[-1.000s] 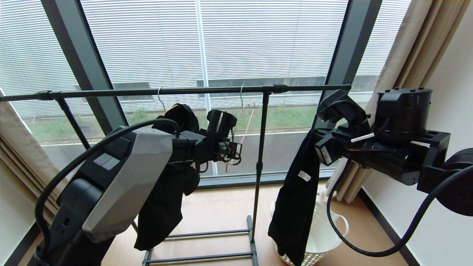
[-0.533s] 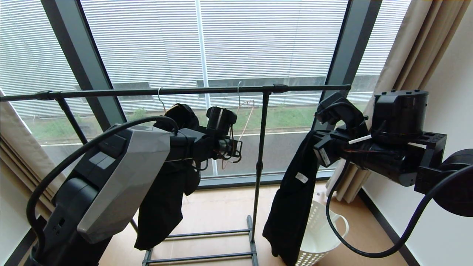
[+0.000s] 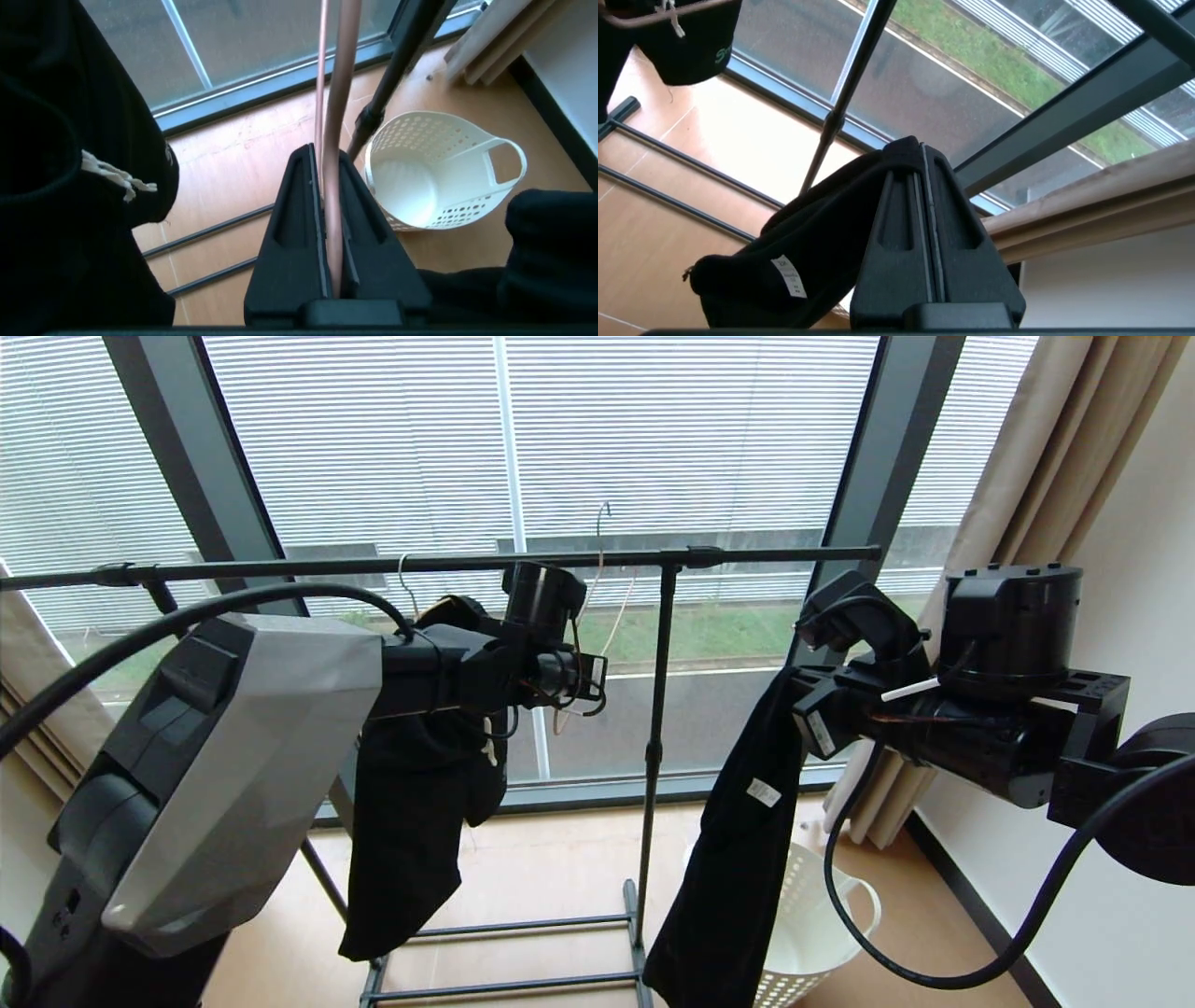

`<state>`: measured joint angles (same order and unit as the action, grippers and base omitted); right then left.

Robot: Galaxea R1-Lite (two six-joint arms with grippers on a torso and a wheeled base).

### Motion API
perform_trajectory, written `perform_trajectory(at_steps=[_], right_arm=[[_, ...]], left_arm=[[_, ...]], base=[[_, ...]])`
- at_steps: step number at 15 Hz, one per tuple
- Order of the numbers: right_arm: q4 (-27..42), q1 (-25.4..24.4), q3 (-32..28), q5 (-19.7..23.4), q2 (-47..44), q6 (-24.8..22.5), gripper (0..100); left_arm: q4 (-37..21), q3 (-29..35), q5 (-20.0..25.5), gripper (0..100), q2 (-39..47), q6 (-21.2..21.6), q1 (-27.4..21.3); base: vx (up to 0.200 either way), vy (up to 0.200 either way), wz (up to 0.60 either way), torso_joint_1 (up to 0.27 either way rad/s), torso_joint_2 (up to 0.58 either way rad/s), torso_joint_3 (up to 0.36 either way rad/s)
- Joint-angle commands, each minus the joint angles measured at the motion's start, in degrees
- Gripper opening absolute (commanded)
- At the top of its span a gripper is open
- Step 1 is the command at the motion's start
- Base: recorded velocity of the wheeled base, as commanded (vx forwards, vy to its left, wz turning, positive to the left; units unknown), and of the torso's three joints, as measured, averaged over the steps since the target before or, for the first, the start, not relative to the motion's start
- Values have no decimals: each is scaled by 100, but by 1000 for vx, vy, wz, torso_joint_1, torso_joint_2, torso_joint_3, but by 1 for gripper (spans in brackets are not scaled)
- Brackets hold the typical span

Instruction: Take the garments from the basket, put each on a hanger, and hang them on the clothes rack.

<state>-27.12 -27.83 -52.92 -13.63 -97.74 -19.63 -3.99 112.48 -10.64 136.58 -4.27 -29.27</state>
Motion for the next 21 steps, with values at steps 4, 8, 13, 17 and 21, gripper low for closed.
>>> perform_trajectory(at_steps=[4,8,13,17,21], right_arm=[[-3,-3,1,1,-8,-6,0],[-3,-73,10,-8,-25,-6,0],[-3,-73,36,-8,-17,3,0],[-3,-82,71,-17,27,3,0],[5,-82,71,-52,27,-6,0]], left_arm=[[284,-1387,1,0,-923,5,0],[390,-2275,18,0,-1424,22,-9],[803,-3558,53,0,-2277,66,-105],[1550,-5412,53,0,-3419,225,-246],[2851,-7636,194,0,-4333,277,-343]], base=[[0,0,0,0,0,0],[0,0,0,0,0,0],[0,0,0,0,0,0],[0,0,0,0,0,0],[0,0,0,0,0,0]])
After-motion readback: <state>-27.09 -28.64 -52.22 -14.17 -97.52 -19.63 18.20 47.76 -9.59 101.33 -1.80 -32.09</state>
